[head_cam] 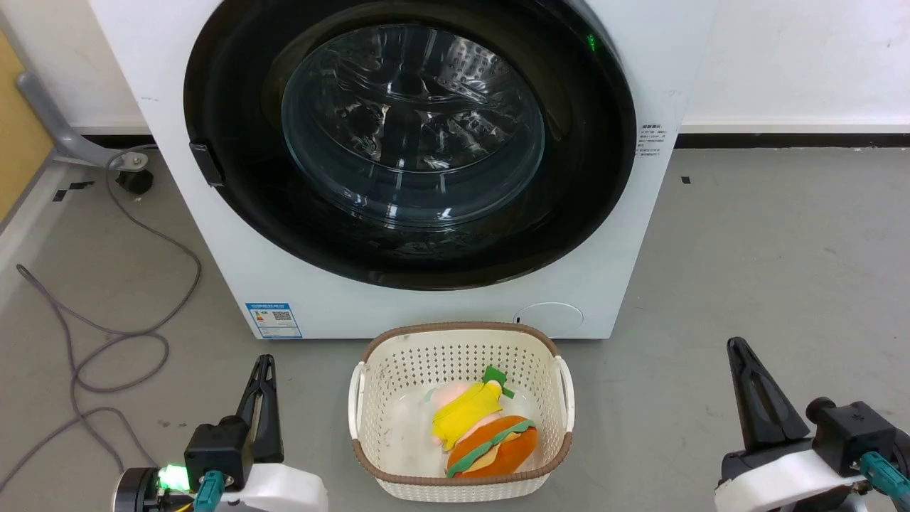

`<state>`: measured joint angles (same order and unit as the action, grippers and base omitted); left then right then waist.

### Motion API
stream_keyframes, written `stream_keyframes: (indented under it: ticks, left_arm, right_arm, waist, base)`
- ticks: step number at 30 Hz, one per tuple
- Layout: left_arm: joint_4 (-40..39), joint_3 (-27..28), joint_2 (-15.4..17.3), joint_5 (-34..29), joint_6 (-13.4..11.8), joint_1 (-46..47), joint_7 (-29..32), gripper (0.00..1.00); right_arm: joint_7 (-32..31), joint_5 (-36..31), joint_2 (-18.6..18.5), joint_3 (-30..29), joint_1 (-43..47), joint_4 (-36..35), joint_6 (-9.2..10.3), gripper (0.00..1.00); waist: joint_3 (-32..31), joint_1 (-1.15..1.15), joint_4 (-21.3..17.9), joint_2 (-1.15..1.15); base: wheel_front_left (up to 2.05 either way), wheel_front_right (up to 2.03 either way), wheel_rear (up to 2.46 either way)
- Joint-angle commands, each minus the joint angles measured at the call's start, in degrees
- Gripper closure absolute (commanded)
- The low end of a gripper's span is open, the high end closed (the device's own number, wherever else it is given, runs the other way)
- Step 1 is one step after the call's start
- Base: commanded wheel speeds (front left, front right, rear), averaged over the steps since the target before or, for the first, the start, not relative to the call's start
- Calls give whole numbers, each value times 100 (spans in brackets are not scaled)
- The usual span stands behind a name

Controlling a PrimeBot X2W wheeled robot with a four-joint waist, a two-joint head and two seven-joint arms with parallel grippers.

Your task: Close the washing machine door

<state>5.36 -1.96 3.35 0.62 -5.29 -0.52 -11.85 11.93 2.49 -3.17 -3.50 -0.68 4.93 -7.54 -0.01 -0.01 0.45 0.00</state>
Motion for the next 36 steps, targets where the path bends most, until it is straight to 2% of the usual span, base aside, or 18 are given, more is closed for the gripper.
stream_keyframes:
  ticks: [1, 36]
  left_arm:
    - [-36, 15, 1, -13, 35, 11, 36, 100]
    - [-214, 79, -16, -30, 211, 26, 445, 100]
  right_arm:
    - [-42, -21, 6, 13, 15, -45, 0, 100]
    - [-452, -102, 14, 133, 34, -205, 2, 100]
  waist:
    - [0, 1, -1, 0]
    - [0, 1, -16, 0]
  base:
    - [0, 0, 0]
    - [0, 0, 0]
